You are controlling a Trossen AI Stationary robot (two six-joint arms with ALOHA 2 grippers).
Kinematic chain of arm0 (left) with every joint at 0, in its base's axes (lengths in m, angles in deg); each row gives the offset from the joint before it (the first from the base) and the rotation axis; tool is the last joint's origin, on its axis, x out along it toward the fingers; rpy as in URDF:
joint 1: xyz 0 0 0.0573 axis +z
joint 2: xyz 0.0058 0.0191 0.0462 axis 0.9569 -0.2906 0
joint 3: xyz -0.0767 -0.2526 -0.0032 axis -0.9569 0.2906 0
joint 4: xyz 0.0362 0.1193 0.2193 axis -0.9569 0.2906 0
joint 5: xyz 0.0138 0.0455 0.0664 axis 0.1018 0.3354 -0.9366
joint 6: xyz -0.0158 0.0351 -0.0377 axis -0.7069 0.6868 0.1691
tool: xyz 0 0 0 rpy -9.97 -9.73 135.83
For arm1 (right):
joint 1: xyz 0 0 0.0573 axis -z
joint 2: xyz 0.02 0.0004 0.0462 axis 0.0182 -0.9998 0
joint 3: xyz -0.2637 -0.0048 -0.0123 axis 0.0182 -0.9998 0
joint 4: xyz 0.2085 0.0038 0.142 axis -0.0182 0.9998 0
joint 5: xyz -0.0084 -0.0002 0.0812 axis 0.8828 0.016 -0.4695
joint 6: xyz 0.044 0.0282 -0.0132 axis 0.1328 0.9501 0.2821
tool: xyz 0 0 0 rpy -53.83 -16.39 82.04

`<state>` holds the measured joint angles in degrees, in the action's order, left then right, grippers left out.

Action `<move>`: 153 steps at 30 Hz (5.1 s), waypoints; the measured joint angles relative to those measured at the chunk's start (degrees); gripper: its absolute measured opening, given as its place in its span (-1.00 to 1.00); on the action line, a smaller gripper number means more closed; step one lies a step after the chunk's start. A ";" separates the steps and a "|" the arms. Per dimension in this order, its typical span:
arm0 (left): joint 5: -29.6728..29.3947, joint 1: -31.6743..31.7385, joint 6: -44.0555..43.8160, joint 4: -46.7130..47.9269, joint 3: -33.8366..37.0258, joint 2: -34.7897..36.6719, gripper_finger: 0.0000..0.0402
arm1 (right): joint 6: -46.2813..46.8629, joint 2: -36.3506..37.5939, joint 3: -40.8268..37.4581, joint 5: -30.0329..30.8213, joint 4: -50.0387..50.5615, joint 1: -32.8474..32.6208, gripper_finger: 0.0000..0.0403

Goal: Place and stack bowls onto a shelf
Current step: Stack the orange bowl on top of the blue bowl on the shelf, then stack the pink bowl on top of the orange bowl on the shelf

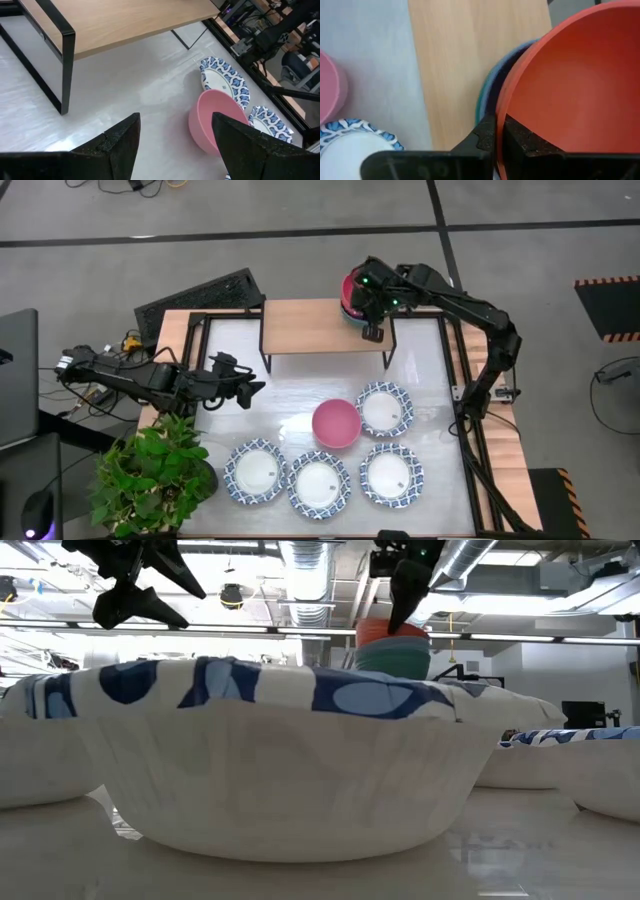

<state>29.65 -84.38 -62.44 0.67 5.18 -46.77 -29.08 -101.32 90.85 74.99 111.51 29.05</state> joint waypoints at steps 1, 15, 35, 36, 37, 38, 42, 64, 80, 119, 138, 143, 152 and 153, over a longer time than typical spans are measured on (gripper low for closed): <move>0.00 0.00 0.00 0.00 0.00 0.00 0.16 | -0.37 0.00 -0.11 -0.52 0.11 0.18 -0.78; 0.01 0.00 0.04 -0.09 0.00 0.00 0.16 | -1.66 -0.01 -0.01 -2.28 -0.05 1.09 -0.33; 0.33 0.00 0.06 -0.09 0.00 0.00 0.16 | -0.24 0.06 5.26 -11.73 4.12 -20.38 0.03; 0.52 0.00 0.05 -0.09 0.00 0.00 0.16 | -1.08 0.01 3.16 -11.77 4.55 -22.25 0.03; 0.74 0.00 0.04 -0.09 0.00 0.00 0.16 | -1.63 -0.06 1.05 -11.81 5.17 -23.90 0.03; 0.86 0.00 0.06 -0.08 0.00 0.00 0.16 | -1.72 -0.07 -1.13 -11.89 5.51 -25.48 0.02; 0.85 0.00 0.84 -0.08 0.00 0.00 0.16 | -1.15 -0.02 -9.68 -11.92 4.71 -30.83 -0.01; 2.77 0.00 1.03 -0.05 0.00 0.00 0.16 | -1.69 0.00 -35.92 -12.57 -26.82 -41.15 -0.09; 2.25 0.00 0.44 -0.05 0.00 0.00 0.16 | -1.65 0.00 -43.49 -11.12 -33.79 -39.74 -0.17; 0.39 0.01 0.46 -0.07 0.00 -0.01 0.16 | -17.62 0.04 8.78 18.48 -6.86 -21.92 -0.88; -0.85 0.01 0.48 1.29 0.00 0.00 0.16 | -3.72 -0.05 7.41 0.16 1.32 2.32 -0.87; -0.85 0.02 0.48 1.27 0.00 -0.02 0.16 | -3.73 -0.07 7.32 -5.47 1.61 2.96 -0.87; -0.85 0.02 0.48 1.27 0.00 -0.01 0.16 | -3.71 -0.07 7.28 -9.56 1.71 3.30 -0.83; -0.85 0.02 0.48 1.27 0.00 -0.02 0.16 | -3.70 -0.07 7.28 -9.77 1.61 3.29 -0.83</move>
<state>28.80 -84.35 -61.96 1.94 5.18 -46.79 -32.78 -101.38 98.14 65.22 113.12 32.34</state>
